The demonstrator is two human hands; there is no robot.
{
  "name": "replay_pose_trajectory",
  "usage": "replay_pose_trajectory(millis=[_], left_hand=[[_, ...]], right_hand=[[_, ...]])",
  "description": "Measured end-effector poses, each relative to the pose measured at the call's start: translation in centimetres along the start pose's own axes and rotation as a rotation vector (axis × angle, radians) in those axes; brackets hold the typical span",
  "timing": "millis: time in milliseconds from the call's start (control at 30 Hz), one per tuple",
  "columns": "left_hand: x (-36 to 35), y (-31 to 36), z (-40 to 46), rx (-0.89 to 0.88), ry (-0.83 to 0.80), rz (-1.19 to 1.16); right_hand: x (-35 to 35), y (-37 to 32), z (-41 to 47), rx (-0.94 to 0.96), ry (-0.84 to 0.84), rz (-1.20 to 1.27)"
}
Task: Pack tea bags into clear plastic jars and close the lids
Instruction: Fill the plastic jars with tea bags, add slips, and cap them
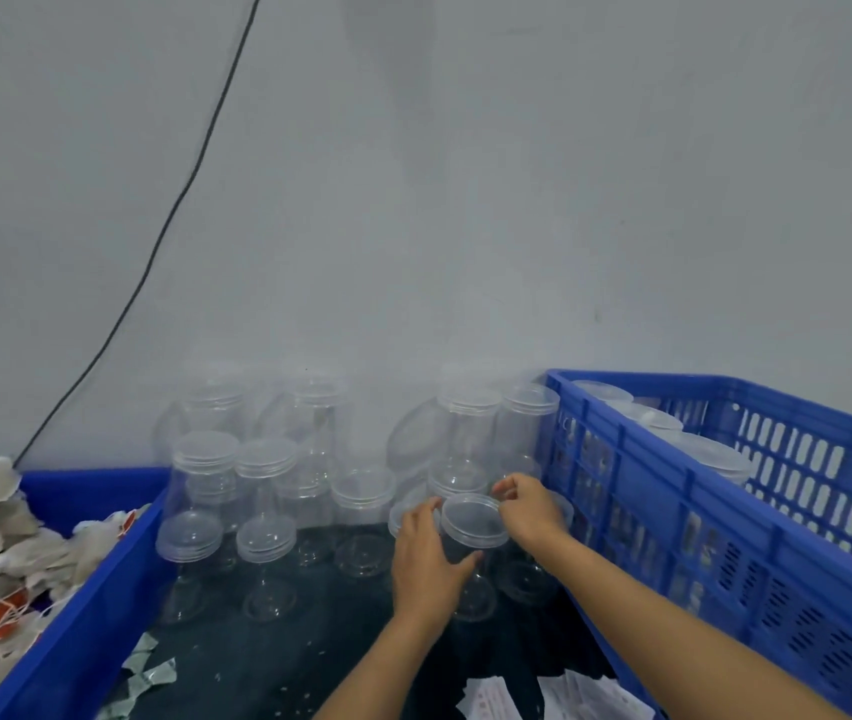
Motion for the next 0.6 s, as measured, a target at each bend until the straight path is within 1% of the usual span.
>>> replay_pose_trajectory(millis=[200,433,600], left_hand=[[-1.4,-0.4,0.8,-0.005,0.035,0.033],[-0.1,0.8,0.3,-0.004,0.062,0.053],[2.4,3.0,-0.8,-0.039,0.105,-0.032]], right_hand=[[-1.0,0.2,0.0,0.072,0.020,-0.168],[0.0,-0.8,-1.2,0.089,0.046,-0.098],[1.5,-3.0,-3.6,0.163,0.061,-0.036]])
Point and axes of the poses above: each hand's wrist, its own z-axis towards the middle knuckle, its own x-axis out of the back of the hand, y = z × x, the point moved 6 cm from there along z, towards the middle knuckle, and after that the axes turned 2 degrees about -x, right-handed, at the moved point
